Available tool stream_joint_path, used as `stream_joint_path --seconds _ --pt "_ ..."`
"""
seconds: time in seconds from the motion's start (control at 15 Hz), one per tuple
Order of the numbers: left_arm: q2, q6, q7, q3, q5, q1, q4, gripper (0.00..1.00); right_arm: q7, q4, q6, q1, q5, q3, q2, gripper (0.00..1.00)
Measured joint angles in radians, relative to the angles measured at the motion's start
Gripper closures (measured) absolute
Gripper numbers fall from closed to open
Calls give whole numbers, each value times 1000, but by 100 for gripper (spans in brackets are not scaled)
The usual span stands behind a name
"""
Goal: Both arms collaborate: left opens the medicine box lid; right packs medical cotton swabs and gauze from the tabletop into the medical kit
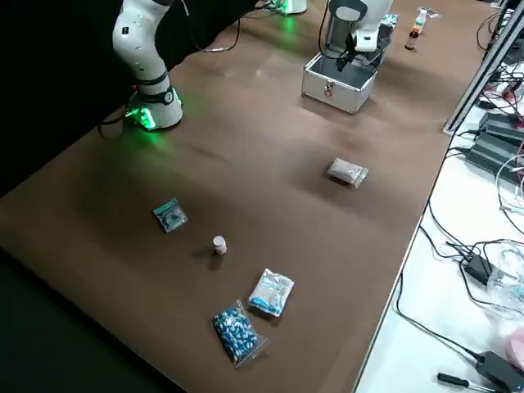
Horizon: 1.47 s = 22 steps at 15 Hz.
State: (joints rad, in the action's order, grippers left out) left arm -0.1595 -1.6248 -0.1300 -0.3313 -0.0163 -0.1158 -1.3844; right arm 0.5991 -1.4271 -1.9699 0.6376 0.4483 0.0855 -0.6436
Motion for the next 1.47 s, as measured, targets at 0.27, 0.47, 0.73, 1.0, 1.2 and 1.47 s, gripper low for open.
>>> stream_joint_path --seconds 0.27,0.47,0.73,1.0,1.2,1.47 --pt "-5 -21 0 0 0 0 -3 0 -53 22 -2 -104 -44 8 24 19" --pt "-17 -38 0 2 0 -4 -4 0 -136 23 0 -218 -131 11 45 19" --pt "-25 -44 0 2 0 -4 -4 0 -345 20 1 -375 -162 14 45 19" --pt "-24 -45 1 -10 0 6 2 0 -486 14 -22 -481 -279 13 33 19" --pt "-24 -45 1 -12 0 5 3 0 -533 -11 -109 -516 -293 12 -8 14" --pt "-24 -45 34 -11 0 -9 3 0 -537 -50 -244 -497 -293 -7 -94 2"
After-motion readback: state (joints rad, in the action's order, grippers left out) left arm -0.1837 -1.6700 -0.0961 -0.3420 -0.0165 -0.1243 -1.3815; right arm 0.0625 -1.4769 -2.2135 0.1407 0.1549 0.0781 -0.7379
